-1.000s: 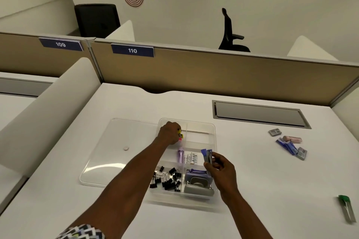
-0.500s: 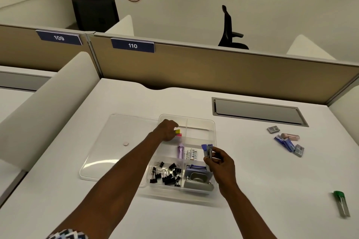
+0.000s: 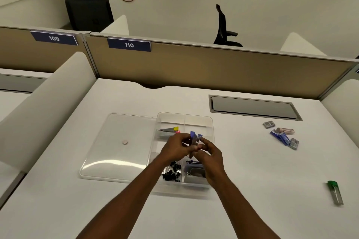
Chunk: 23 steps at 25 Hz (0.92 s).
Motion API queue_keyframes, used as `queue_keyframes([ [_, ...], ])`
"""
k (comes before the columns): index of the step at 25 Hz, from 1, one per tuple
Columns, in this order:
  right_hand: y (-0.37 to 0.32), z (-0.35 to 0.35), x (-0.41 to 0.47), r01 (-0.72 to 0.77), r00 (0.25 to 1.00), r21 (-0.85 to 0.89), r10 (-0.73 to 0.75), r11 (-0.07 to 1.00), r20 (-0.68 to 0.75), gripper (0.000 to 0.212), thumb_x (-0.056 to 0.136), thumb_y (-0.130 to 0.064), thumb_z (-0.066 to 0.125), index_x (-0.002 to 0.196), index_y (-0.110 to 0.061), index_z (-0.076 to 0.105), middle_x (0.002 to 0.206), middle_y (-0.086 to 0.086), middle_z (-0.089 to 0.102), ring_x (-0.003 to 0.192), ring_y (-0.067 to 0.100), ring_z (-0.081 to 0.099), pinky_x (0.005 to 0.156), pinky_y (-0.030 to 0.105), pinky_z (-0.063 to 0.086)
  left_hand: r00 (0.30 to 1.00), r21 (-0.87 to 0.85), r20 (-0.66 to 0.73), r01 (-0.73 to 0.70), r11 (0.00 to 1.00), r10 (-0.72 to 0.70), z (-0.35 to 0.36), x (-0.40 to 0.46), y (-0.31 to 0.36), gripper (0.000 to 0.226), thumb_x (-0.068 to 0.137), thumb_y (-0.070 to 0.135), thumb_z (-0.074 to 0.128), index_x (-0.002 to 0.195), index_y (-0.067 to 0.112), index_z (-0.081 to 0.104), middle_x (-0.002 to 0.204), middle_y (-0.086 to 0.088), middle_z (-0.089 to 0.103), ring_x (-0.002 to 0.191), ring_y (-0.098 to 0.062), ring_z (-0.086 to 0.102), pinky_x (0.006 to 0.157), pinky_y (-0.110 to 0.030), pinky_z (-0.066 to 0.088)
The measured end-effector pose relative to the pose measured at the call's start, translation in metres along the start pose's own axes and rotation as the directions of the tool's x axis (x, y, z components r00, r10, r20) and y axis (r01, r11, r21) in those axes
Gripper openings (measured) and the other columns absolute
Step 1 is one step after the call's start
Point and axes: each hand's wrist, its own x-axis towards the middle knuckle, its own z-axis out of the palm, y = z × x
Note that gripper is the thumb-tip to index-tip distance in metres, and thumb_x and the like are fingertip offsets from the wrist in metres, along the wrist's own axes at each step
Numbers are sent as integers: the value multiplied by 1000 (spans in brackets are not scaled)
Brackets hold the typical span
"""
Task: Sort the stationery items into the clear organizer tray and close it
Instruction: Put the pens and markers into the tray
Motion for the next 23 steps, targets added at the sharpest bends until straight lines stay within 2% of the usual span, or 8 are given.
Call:
queue_keyframes([
  [3, 3, 5, -4, 23, 999, -54, -21, 998, 36, 57, 85, 6, 67, 129, -28, 60, 105, 4, 73, 97, 17, 73, 77, 29, 61, 996, 18, -83, 30, 999, -28, -14, 0, -3, 37, 78, 18, 77, 114, 19, 71, 100, 0, 75, 89, -15, 72, 86, -44, 59],
  [6, 10, 5, -11, 141, 990, -304, -137, 942, 34, 50, 86, -5, 69, 128, -31, 62, 110, -5, 70, 105, 12, 68, 87, 32, 60, 981, 118, -194, 20, 993, 3, -35, 7, 0, 33, 76, 16, 80, 108, 18, 74, 99, 0, 76, 82, -10, 70, 85, -34, 58],
  [8, 20, 6, -19, 248, 967, -486, -241, 838, 78, 46, 86, -11, 70, 127, -28, 62, 121, -8, 66, 113, 9, 63, 92, 21, 54, 964, 209, -265, 17, 978, 40, -51, 16, 2, 31, 76, 16, 80, 107, 15, 75, 98, -2, 76, 79, -11, 68, 83, -30, 57],
  [11, 37, 9, -29, 347, 926, -689, -347, 637, 146, 45, 88, -16, 70, 131, -17, 61, 133, -1, 57, 122, 12, 54, 97, 0, 30, 952, 324, -297, 24, 946, 78, -72, 31, 1, 28, 80, 15, 76, 108, 11, 74, 104, -7, 74, 89, -20, 68, 85, -34, 55],
  [12, 42, 9, -31, 362, 918, -710, -364, 604, 158, 45, 88, -17, 71, 132, -16, 61, 135, 2, 54, 121, 12, 53, 94, -5, 27, 955, 356, -287, 29, 934, 80, -76, 36, 1, 28, 82, 15, 74, 110, 10, 73, 106, -8, 74, 93, -23, 68, 87, -35, 55],
  [16, 46, 12, -32, 403, 893, -714, -415, 572, 171, 44, 86, -19, 74, 129, -16, 62, 136, 5, 51, 105, 0, 52, 81, -9, 35, 967, 469, -235, 28, 883, 94, -82, 49, -2, 29, 87, 15, 68, 115, 7, 69, 111, -14, 67, 101, -30, 63, 87, -36, 51],
  [20, 51, 12, -28, 389, 894, -723, -424, 570, 147, 45, 85, -21, 74, 128, -14, 63, 136, 7, 53, 121, 14, 52, 86, -11, 28, 980, 457, -179, 3, 890, 89, -81, 57, -4, 46, 87, 7, 66, 132, 8, 56, 112, -20, 65, 101, -34, 62, 87, -36, 50],
  [23, 55, 12, -26, 398, 890, -710, -432, 581, 145, 46, 83, -23, 75, 127, -16, 63, 133, -1, 50, 115, 6, 49, 81, -9, 36, 994, 456, -105, 16, 890, 36, -80, 61, -5, 59, 84, 9, 71, 136, 13, 44, 106, -21, 66, 92, -34, 64, 82, -39, 52],
])
